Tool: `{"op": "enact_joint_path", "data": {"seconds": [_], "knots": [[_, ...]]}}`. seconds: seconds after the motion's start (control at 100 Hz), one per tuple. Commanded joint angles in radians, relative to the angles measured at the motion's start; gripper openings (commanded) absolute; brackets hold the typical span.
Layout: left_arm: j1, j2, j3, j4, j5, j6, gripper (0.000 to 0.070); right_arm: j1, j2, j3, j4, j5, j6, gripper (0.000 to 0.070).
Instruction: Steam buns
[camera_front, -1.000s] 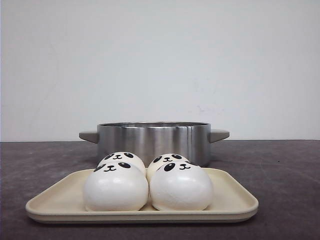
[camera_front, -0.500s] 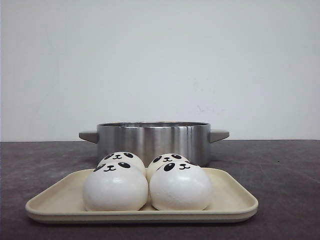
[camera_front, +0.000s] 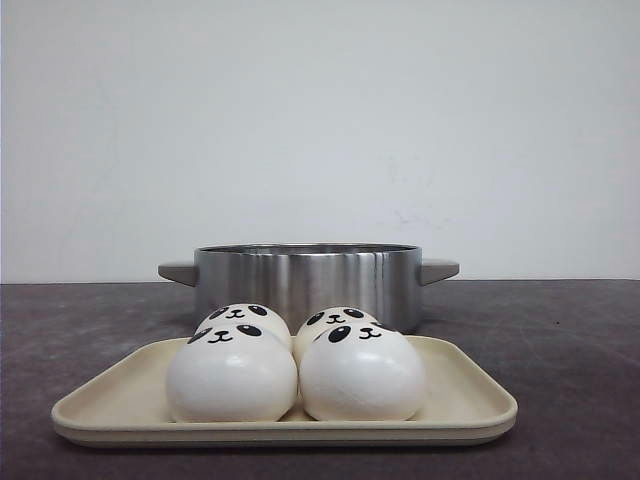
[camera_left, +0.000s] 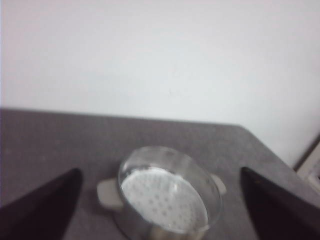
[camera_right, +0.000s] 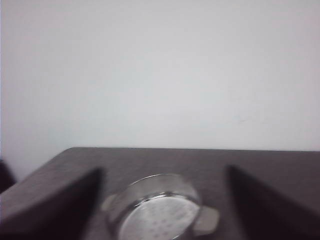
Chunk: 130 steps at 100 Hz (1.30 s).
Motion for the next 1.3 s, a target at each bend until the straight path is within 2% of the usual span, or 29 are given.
{"op": "enact_joint_path", "data": {"seconds": [0.0,0.18,0.22,0.29,0.37,0.46,0.61,0.71,0.77,0.89,1.03,1.17,1.29], "knots": [[-0.011,-0.005,0.011,0.008,0.006,-0.020,0.0688,0.000,0.023,0.008,0.007,-0.038,0.019,0.0700],[-0.058,-0.009,0.011,-0.021,0.003,-0.018,0.0677,0.002,0.127,0.007,-0.008,-0.143,0.043,0.0700],[-0.069,-0.009,0.011,-0.033,0.002,-0.013,0.0677,0.010,0.155,0.007,-0.012,-0.148,0.044,0.0699],[-0.086,-0.009,0.011,-0.055,0.002,-0.006,0.0677,0.042,0.200,0.008,-0.016,-0.148,0.043,0.0656],[-0.104,-0.009,0.011,-0.073,0.001,-0.001,0.0677,0.107,0.243,0.007,-0.014,-0.127,0.041,0.0654],[-0.124,-0.009,0.011,-0.080,-0.005,0.005,0.0677,0.217,0.291,0.007,-0.019,-0.044,0.021,0.0654],[-0.162,-0.009,0.011,-0.082,-0.013,0.005,0.0677,0.473,0.411,0.007,-0.028,0.161,0.018,0.0654],[-0.185,-0.009,0.011,-0.084,-0.014,0.012,0.0677,0.649,0.512,0.008,-0.026,0.318,0.063,0.0657],[-0.199,-0.009,0.011,-0.085,-0.018,0.019,0.0678,0.733,0.580,0.010,-0.027,0.376,0.106,0.0658],[-0.227,-0.009,0.011,-0.086,-0.025,0.019,0.0677,0.826,0.715,0.024,-0.027,0.391,0.179,0.0658],[-0.255,-0.010,0.011,-0.087,-0.025,0.019,0.0678,0.863,0.874,0.060,-0.044,0.390,0.256,0.0658],[-0.281,-0.013,0.011,-0.090,-0.025,0.019,0.0677,0.863,1.020,0.136,-0.114,0.397,0.274,0.0658],[-0.303,-0.013,0.011,-0.090,-0.028,0.019,0.0678,0.861,1.135,0.227,-0.195,0.473,0.278,0.0658]]}}
